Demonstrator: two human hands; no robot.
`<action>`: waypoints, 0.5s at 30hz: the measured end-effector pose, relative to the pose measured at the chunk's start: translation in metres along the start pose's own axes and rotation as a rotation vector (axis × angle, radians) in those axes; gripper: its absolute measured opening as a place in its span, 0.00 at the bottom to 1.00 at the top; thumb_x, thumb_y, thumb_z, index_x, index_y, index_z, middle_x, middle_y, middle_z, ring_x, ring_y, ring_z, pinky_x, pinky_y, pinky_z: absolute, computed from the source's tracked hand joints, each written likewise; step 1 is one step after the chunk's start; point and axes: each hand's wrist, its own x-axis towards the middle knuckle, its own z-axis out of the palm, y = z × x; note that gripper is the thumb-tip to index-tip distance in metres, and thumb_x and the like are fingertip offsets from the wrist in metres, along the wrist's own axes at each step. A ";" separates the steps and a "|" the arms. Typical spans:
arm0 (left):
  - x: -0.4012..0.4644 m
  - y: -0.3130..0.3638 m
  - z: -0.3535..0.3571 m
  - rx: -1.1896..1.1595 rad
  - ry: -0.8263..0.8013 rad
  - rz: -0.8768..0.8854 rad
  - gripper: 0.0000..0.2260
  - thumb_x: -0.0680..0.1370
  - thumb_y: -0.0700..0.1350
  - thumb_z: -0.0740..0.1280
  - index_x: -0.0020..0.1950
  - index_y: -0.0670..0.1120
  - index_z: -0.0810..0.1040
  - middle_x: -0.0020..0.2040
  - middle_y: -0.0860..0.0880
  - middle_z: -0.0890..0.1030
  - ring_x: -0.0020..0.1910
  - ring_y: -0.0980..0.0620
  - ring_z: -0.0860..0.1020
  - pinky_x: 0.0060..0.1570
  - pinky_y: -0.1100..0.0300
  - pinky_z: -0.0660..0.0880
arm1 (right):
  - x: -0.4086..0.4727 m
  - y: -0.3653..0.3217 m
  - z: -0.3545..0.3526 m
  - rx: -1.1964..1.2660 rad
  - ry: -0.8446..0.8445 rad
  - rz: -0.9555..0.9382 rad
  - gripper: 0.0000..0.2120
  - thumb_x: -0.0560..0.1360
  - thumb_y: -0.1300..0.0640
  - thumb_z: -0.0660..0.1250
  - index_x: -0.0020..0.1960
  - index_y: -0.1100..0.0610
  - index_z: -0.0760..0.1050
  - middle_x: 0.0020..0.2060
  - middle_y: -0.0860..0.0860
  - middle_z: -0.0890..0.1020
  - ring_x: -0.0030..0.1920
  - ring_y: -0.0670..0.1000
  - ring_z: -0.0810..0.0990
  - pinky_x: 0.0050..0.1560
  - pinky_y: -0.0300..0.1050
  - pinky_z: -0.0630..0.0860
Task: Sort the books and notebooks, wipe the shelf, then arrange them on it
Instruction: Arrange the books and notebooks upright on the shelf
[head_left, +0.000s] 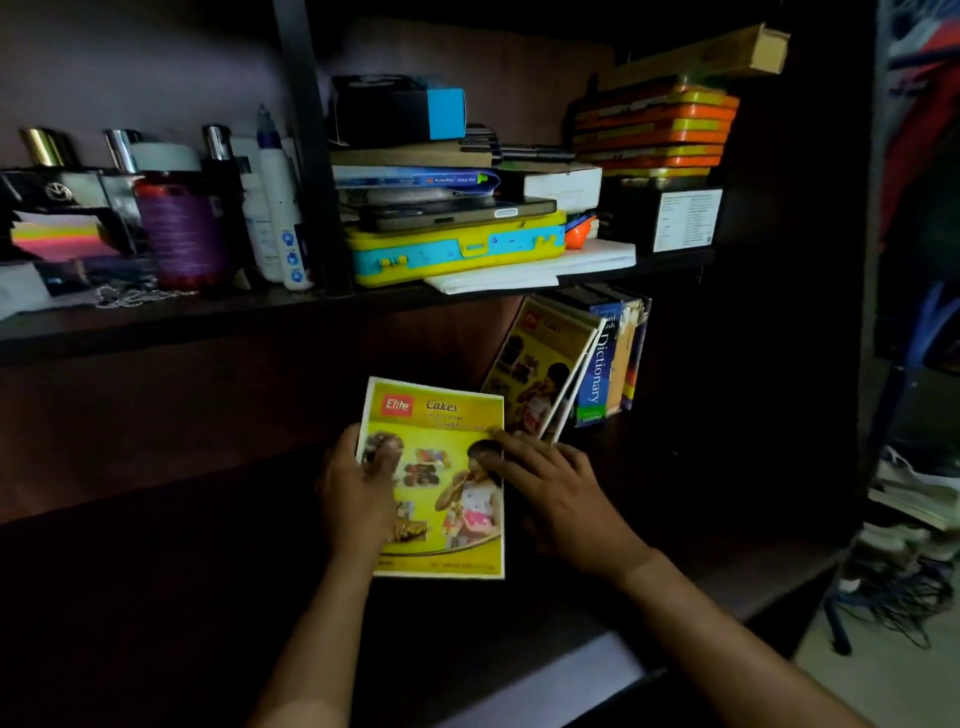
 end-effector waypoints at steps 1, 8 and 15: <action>0.000 0.003 -0.001 -0.094 -0.021 -0.053 0.12 0.81 0.47 0.70 0.64 0.49 0.79 0.53 0.46 0.83 0.52 0.42 0.82 0.50 0.48 0.79 | 0.001 -0.001 -0.001 -0.037 0.077 -0.021 0.27 0.76 0.49 0.64 0.75 0.42 0.67 0.76 0.47 0.67 0.76 0.52 0.63 0.68 0.52 0.60; -0.003 0.027 -0.011 -0.037 0.206 0.166 0.23 0.80 0.63 0.63 0.67 0.49 0.79 0.63 0.49 0.81 0.62 0.50 0.78 0.62 0.54 0.71 | 0.004 -0.002 -0.004 -0.090 0.337 -0.010 0.13 0.82 0.46 0.59 0.60 0.49 0.77 0.54 0.49 0.78 0.51 0.51 0.72 0.47 0.48 0.73; -0.023 0.027 0.010 -0.221 -0.005 0.045 0.18 0.81 0.59 0.63 0.70 0.61 0.66 0.59 0.52 0.78 0.52 0.46 0.82 0.43 0.56 0.75 | 0.003 0.001 -0.008 0.541 0.424 0.436 0.15 0.82 0.42 0.60 0.56 0.53 0.74 0.50 0.45 0.83 0.48 0.43 0.83 0.45 0.49 0.83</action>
